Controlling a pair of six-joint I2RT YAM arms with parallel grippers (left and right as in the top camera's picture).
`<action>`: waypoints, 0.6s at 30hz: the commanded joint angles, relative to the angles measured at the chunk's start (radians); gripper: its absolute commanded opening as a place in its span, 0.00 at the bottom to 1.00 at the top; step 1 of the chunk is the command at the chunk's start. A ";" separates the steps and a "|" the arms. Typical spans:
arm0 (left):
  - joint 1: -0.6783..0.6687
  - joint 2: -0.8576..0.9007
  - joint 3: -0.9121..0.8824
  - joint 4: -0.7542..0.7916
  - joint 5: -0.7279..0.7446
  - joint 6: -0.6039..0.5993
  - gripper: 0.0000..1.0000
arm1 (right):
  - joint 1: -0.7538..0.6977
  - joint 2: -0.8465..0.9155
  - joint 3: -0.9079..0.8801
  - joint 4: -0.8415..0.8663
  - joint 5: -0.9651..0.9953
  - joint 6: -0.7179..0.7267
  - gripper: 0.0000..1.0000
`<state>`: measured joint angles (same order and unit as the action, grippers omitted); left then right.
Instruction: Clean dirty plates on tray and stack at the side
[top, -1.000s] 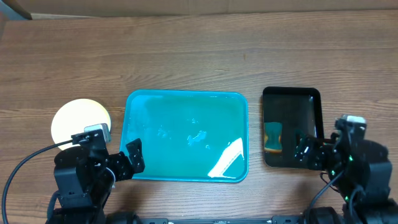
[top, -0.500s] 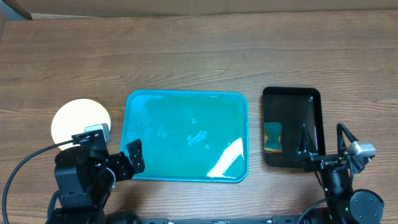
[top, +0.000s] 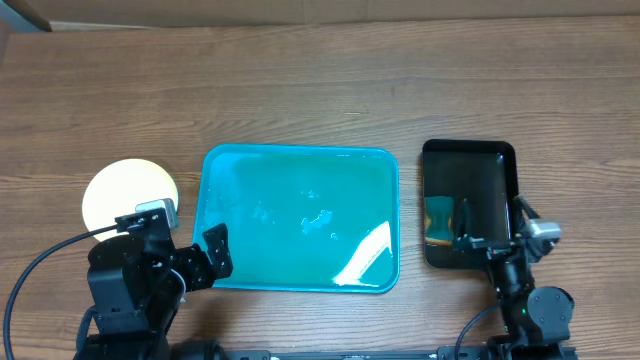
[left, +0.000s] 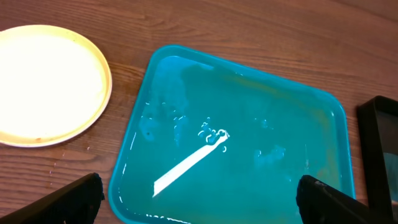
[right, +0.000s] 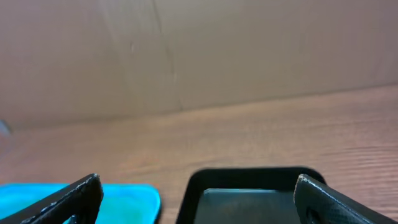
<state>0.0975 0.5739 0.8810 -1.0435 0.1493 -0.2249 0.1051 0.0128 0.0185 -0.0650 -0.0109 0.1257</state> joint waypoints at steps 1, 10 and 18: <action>-0.007 -0.001 -0.004 0.001 -0.007 0.011 1.00 | -0.006 -0.010 -0.010 -0.019 -0.016 -0.092 1.00; -0.007 -0.001 -0.004 0.001 -0.007 0.011 1.00 | -0.005 -0.010 -0.010 -0.017 -0.031 -0.081 1.00; -0.007 -0.001 -0.004 0.001 -0.007 0.011 1.00 | -0.005 -0.010 -0.010 -0.017 -0.030 -0.081 1.00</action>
<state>0.0975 0.5739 0.8810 -1.0435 0.1493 -0.2249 0.1047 0.0128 0.0181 -0.0891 -0.0372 0.0509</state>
